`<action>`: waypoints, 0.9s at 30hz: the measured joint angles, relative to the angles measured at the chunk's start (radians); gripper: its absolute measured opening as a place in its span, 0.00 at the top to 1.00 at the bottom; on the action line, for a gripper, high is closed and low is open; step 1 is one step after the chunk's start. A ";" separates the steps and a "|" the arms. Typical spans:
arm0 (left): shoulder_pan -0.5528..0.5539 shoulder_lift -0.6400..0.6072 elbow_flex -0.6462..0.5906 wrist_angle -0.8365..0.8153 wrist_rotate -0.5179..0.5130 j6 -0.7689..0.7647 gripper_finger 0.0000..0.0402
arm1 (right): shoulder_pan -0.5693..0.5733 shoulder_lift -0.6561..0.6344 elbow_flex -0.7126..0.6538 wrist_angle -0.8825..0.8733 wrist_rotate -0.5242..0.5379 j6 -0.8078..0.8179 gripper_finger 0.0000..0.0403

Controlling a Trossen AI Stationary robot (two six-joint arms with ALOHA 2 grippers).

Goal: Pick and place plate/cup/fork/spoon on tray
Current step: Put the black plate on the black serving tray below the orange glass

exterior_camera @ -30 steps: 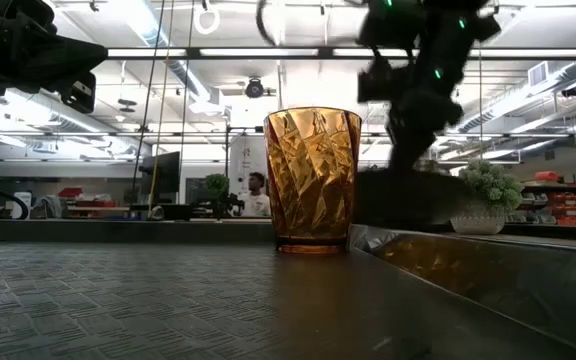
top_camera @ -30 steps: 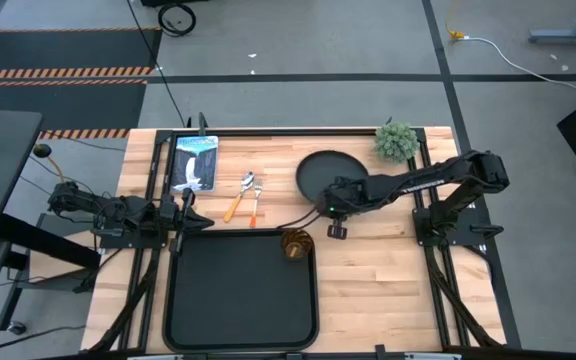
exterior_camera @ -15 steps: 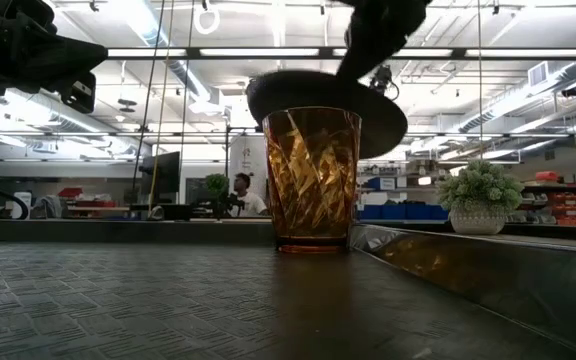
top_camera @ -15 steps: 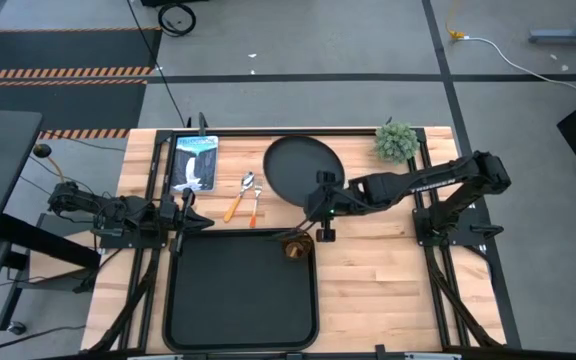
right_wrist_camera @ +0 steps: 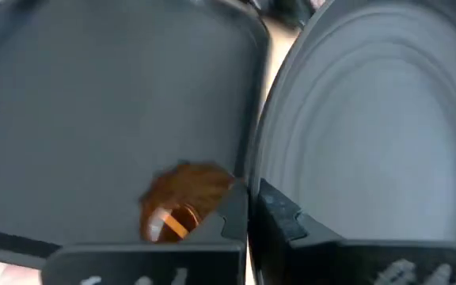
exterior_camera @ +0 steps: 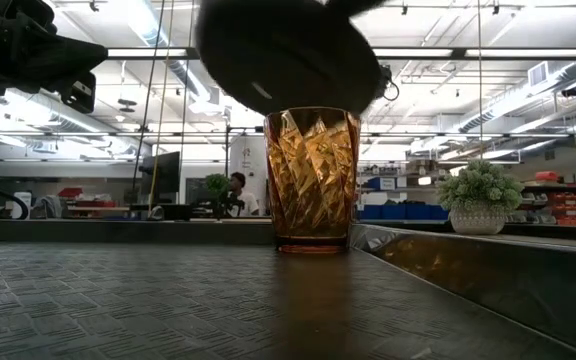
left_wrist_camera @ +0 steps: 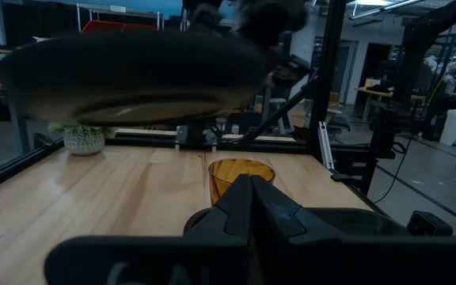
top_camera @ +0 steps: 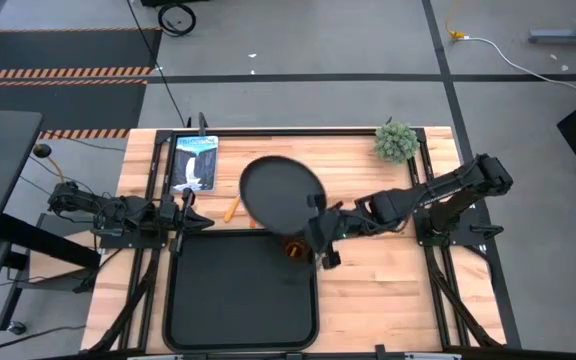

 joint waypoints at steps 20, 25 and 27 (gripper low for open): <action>0.000 0.000 0.000 0.000 0.000 0.000 0.98 | 0.132 0.000 -0.015 0.242 -0.390 -0.276 0.97; 0.000 0.000 0.000 0.000 0.000 0.000 0.98 | 0.162 0.000 -0.044 0.329 -0.419 -0.262 0.97; 0.000 0.000 0.000 0.000 0.000 0.000 0.98 | 0.175 0.007 -0.045 0.348 -0.419 -0.259 0.97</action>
